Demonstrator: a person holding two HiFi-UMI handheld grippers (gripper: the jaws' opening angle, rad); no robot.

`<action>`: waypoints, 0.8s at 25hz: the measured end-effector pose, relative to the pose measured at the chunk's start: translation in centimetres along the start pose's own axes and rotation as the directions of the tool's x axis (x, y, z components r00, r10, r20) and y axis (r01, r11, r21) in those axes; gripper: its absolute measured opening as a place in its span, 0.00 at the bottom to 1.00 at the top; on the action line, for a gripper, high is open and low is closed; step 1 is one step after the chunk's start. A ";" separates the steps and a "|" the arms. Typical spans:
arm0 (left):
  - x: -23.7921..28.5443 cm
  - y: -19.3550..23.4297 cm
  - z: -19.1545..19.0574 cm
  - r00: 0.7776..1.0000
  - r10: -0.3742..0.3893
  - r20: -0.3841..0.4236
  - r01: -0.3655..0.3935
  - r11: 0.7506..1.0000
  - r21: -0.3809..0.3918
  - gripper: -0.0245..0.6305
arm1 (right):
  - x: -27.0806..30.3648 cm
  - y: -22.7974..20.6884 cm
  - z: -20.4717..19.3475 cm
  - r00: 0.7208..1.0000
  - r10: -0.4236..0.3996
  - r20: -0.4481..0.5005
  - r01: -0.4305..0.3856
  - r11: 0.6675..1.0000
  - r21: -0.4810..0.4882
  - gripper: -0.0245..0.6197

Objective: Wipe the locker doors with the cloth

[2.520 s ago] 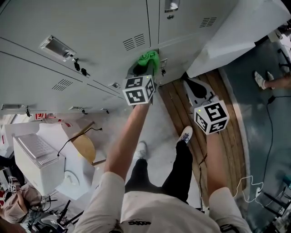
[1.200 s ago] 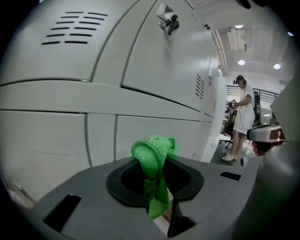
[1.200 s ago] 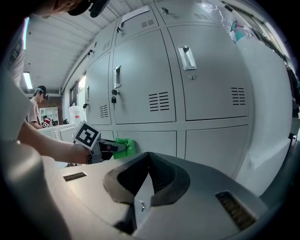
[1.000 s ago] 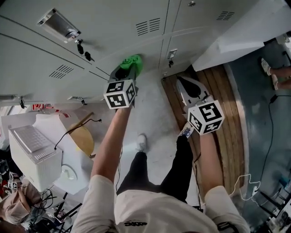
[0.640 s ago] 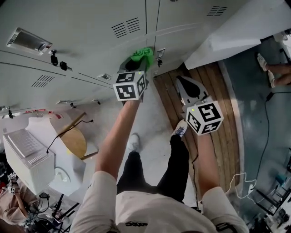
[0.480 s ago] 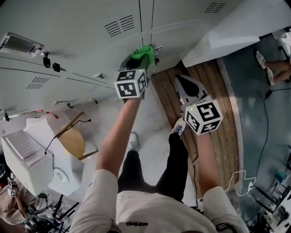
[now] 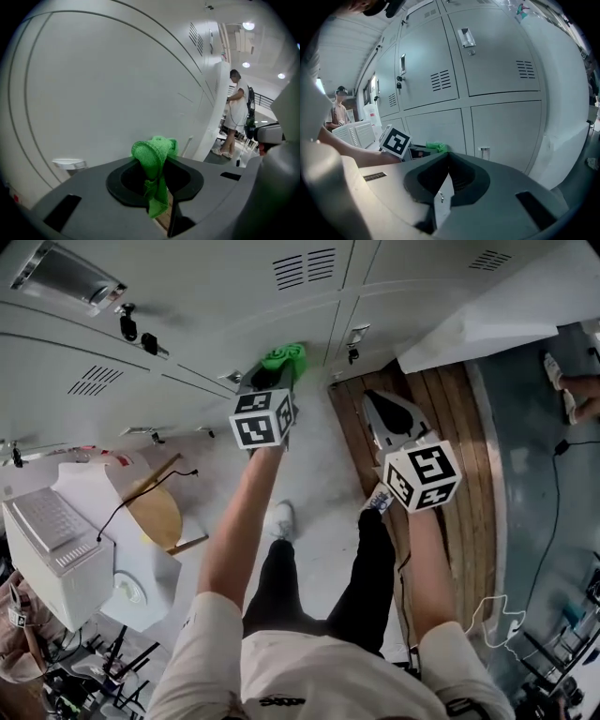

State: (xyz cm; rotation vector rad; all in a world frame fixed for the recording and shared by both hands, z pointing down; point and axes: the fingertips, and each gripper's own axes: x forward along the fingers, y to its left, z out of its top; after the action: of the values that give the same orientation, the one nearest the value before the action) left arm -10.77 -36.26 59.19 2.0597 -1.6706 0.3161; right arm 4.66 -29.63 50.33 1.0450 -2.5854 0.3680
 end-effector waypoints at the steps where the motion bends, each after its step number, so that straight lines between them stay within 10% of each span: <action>1: -0.6 1.0 -0.5 1.000 0.017 -0.003 -0.018 1.000 -0.016 0.18 | 0.4 0.7 0.0 1.000 0.009 -0.003 -0.009 1.000 -0.003 0.05; 8: -5.2 7.8 -2.5 0.978 0.209 0.012 -0.209 0.978 0.028 0.17 | 3.1 5.0 -0.3 0.998 0.058 -0.001 -0.058 0.998 -0.005 0.05; 20: -7.8 12.7 -5.8 0.948 0.318 0.005 -0.317 0.947 0.051 0.17 | 6.3 6.1 -3.2 0.994 0.112 -0.008 -0.111 0.993 0.047 0.05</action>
State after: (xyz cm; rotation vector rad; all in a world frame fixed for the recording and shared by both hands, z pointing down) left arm -24.24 -28.60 63.33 1.8173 -2.0126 0.4709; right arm -3.21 -28.14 55.04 0.9130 -2.6443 0.4617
